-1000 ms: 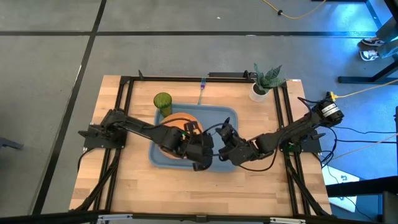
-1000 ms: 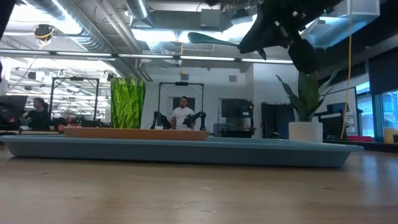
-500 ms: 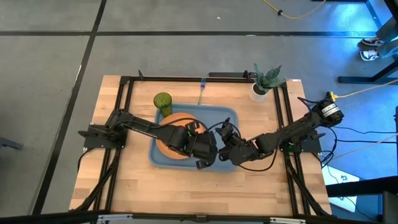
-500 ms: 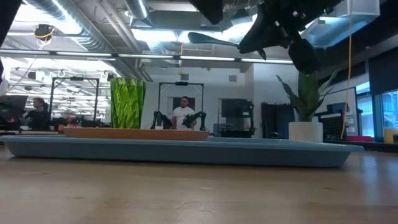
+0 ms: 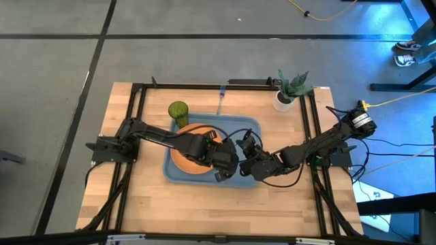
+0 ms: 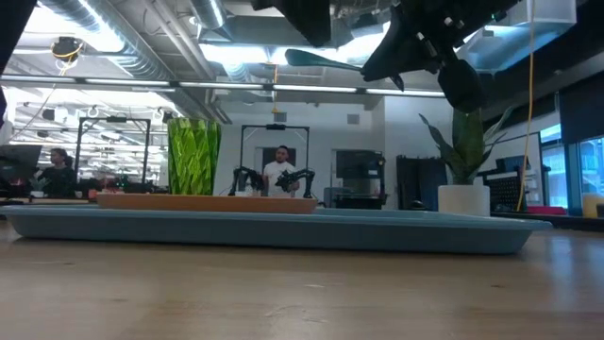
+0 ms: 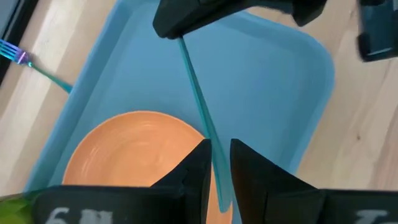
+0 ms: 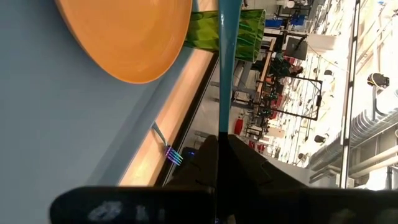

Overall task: Pick and place plate/cup/fork/spoon on tray
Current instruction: Put the blue spoon on the blue tray to the right of the orange plate

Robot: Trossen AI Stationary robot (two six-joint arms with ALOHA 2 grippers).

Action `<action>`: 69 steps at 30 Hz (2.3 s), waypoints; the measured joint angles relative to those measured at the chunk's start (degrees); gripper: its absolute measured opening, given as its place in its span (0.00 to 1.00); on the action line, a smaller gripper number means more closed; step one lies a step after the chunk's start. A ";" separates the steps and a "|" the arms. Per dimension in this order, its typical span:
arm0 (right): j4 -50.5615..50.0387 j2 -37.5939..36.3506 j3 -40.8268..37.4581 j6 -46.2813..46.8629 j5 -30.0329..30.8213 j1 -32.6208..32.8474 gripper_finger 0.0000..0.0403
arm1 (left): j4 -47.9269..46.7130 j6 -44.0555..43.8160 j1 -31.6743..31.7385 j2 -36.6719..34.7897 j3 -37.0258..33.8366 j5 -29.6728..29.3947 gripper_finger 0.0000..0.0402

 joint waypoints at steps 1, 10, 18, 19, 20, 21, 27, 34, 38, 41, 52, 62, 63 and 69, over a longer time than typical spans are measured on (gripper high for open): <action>0.00 0.00 0.00 0.00 0.00 0.00 0.04 | 0.47 -0.21 0.10 -0.01 -0.68 0.04 0.13; -0.03 0.00 -0.01 -0.02 0.04 -0.04 0.04 | 0.93 -1.36 0.61 -0.01 -3.21 0.29 0.13; -0.02 0.00 -0.01 -1.11 0.02 -0.01 0.04 | 1.16 -1.28 1.43 0.09 -3.21 2.77 0.13; -0.04 0.00 -0.01 -1.35 0.04 0.00 0.04 | 1.30 -1.29 1.62 0.47 -3.15 2.98 0.13; -0.10 0.00 -0.02 -1.42 -0.01 -0.01 0.04 | 1.32 -1.23 1.80 0.77 -3.15 3.02 0.13; -0.17 0.00 -0.02 -1.52 -0.12 -0.03 0.04 | 1.30 -0.81 1.98 1.01 -3.23 3.26 0.13; -0.08 -0.02 -0.02 -1.42 -0.07 -0.02 0.04 | 1.65 2.29 3.01 0.87 -3.23 6.36 0.11; 0.04 -0.11 -0.02 -1.14 0.61 0.02 0.04 | 1.08 2.98 3.50 0.89 -3.25 6.42 0.02; 0.00 -0.13 -0.02 -1.69 0.57 0.01 0.05 | 1.06 3.35 3.56 0.89 -3.25 6.62 0.01; 0.01 -0.13 -0.02 -2.66 -0.28 0.04 0.10 | 0.91 3.84 3.52 0.89 -3.25 6.66 0.01; 0.16 -1.78 0.00 -5.81 0.15 0.97 0.14 | 1.63 3.42 3.50 0.89 -3.17 8.59 0.00; -0.96 -6.65 -0.17 -6.45 0.02 4.99 0.14 | 1.36 2.36 3.33 0.32 -2.75 9.44 0.00; -1.12 -7.02 -0.17 -6.44 0.06 5.53 0.14 | 1.55 2.38 3.30 0.21 -2.75 9.70 0.00; -0.23 -8.26 0.17 -4.93 3.62 8.29 0.14 | 0.38 2.10 2.91 0.17 -3.69 11.60 0.00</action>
